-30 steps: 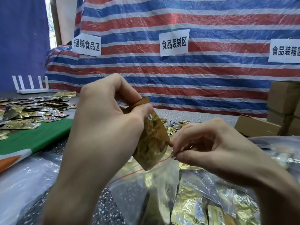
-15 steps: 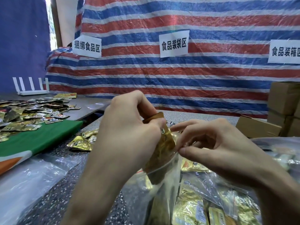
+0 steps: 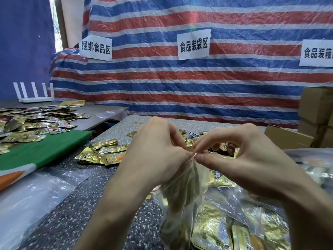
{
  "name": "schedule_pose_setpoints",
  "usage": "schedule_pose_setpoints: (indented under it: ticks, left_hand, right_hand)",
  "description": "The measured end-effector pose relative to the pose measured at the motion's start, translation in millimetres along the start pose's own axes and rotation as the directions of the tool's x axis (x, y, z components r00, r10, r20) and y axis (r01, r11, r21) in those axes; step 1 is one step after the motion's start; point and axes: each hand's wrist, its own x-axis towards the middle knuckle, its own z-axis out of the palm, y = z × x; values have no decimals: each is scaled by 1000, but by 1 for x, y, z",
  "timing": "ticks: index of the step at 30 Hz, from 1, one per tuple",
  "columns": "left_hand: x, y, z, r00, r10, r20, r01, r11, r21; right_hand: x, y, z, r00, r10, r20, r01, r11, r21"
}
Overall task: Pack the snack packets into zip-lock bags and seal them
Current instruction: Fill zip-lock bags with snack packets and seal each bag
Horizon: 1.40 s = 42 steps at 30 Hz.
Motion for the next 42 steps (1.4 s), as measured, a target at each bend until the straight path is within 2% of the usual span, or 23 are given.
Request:
schedule_pose_setpoints:
  ticks: [4, 9, 16, 21, 26, 31, 34, 37, 38, 40, 42]
  left_hand:
    - [1, -2, 3, 998, 32, 60, -33, 999, 29]
    - [4, -3, 4, 996, 0, 91, -1, 1000, 13]
    - [1, -3, -20, 992, -6, -126, -26, 967, -252]
    - [-1, 1, -25, 974, -7, -225, -70, 941, -332]
    - [2, -2, -11, 998, -14, -53, -3, 953, -304]
    - [6, -2, -3, 998, 31, 55, -17, 970, -243]
    - [8, -3, -7, 976, 116, 186, -52, 947, -317]
    - [22, -16, -17, 951, 63, 301, 76, 901, -428]
    - [27, -23, -19, 948, 24, 317, 105, 918, -383]
    - [35, -40, -17, 908, -30, 417, 102, 983, -152]
    - [37, -51, -10, 785, -70, 616, 95, 995, -8]
  right_hand:
    - [0, 0, -2, 1000, 11, 16, -11, 999, -36]
    - [-2, 2, -2, 1000, -14, 23, 15, 999, -33]
    - [-3, 2, -7, 995, -23, 92, 16, 997, 71]
    - [-5, 1, -9, 995, -39, 87, 32, 996, 78]
    - [-2, 2, -6, 998, -37, 58, 32, 995, 92]
    - [1, 7, -1, 978, -55, 202, 8, 974, 225]
    - [2, 11, -1, 981, -40, 189, -14, 962, 273]
    - [2, 14, -5, 988, -32, 149, -9, 963, 270]
    - [1, 14, -5, 991, -38, 132, 1, 962, 273]
    - [1, 13, -6, 993, -56, 103, 22, 952, 307]
    - [1, 13, -5, 993, -83, 84, 50, 939, 341]
